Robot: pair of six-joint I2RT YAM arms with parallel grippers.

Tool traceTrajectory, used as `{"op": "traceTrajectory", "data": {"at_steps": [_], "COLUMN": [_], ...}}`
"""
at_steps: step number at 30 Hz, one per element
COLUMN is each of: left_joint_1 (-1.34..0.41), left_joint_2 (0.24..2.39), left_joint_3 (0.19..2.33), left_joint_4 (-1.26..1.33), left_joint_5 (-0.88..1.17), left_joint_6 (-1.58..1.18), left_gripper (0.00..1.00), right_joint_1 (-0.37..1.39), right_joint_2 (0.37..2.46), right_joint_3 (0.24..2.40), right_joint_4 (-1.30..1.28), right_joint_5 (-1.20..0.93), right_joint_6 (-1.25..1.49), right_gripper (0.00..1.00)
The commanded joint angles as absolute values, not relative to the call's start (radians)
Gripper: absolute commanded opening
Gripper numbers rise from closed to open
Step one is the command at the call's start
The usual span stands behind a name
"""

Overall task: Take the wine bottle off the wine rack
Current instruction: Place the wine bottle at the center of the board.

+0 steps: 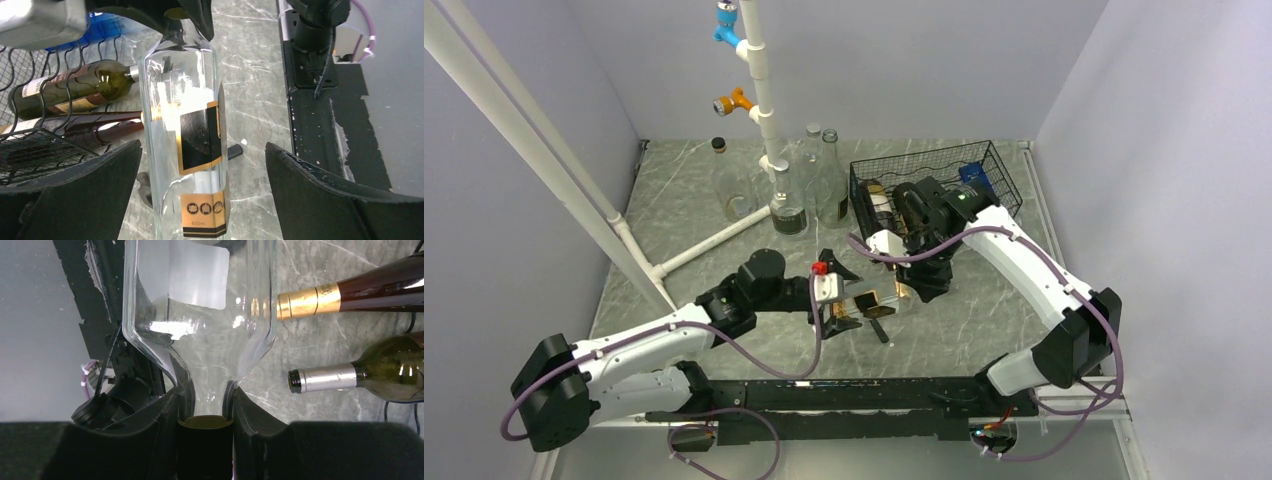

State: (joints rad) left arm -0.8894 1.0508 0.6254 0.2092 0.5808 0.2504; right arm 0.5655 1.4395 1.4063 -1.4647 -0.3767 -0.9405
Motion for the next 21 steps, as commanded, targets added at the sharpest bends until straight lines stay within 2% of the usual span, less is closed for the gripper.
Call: {"op": "traceTrajectory", "data": {"at_steps": [1,6,21], "left_joint_1": [-0.965,-1.001,-1.022], "left_joint_2": [1.036,1.081,1.213], "left_joint_3": [0.595,0.568,0.57], "left_joint_4": [0.337,0.398,0.472], "left_joint_5": [0.355,0.264,0.312], "left_joint_6": [0.284,0.28,0.262], "left_gripper": [0.99,0.99,0.99], "right_joint_1": [0.585,0.612,0.63], "right_joint_2": [1.451,1.462,1.5], "right_joint_3": [1.466,1.451,1.464], "right_joint_4": [-1.432,-1.408,-1.383], "right_joint_5": [-0.481,-0.462,-0.475], "right_joint_6": [-0.885,-0.849,-0.803], "right_gripper": [0.0,0.0,0.0]}}
